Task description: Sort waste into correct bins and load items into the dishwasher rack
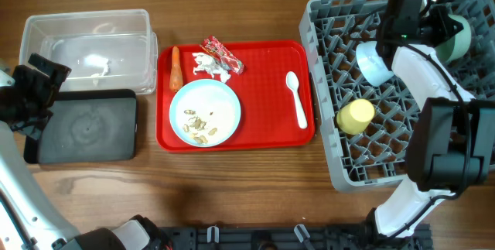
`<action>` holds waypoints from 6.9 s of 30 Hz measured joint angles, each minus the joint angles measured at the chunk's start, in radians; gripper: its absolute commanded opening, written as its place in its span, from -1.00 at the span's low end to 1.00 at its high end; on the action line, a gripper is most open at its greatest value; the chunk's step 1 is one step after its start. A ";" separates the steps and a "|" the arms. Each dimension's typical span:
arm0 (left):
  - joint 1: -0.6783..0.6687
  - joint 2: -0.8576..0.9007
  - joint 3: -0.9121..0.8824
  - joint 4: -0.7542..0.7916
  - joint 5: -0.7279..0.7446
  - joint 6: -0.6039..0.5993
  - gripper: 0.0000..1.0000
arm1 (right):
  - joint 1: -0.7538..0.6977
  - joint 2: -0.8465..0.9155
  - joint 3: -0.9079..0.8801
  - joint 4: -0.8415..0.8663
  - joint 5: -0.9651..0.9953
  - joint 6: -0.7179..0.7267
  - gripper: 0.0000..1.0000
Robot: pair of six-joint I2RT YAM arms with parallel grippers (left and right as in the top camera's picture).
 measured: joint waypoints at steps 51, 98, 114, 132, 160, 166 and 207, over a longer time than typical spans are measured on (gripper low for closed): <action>0.000 0.000 0.000 0.001 0.000 0.000 1.00 | 0.510 -0.455 0.000 -0.764 -1.426 1.104 -0.14; 0.000 0.000 0.000 0.002 0.000 0.000 1.00 | 0.433 -0.390 0.003 -0.775 -1.242 1.107 -0.90; 0.000 0.000 0.000 0.002 0.000 0.000 1.00 | 0.314 -0.230 0.011 -0.756 -1.078 0.926 -0.14; 0.000 0.000 0.000 0.001 0.000 0.000 1.00 | 0.315 -0.803 0.014 -0.824 -1.613 1.157 1.00; 0.000 0.000 0.000 0.002 0.000 0.000 1.00 | 0.298 -1.592 -0.955 -0.200 -1.278 0.899 0.99; 0.000 0.000 0.000 0.002 0.000 0.000 1.00 | 0.298 -1.866 -1.178 -0.159 -1.278 0.899 1.00; -0.106 0.004 -0.012 0.162 0.164 -0.068 1.00 | 0.298 -1.909 -1.310 -0.011 -1.278 0.898 0.99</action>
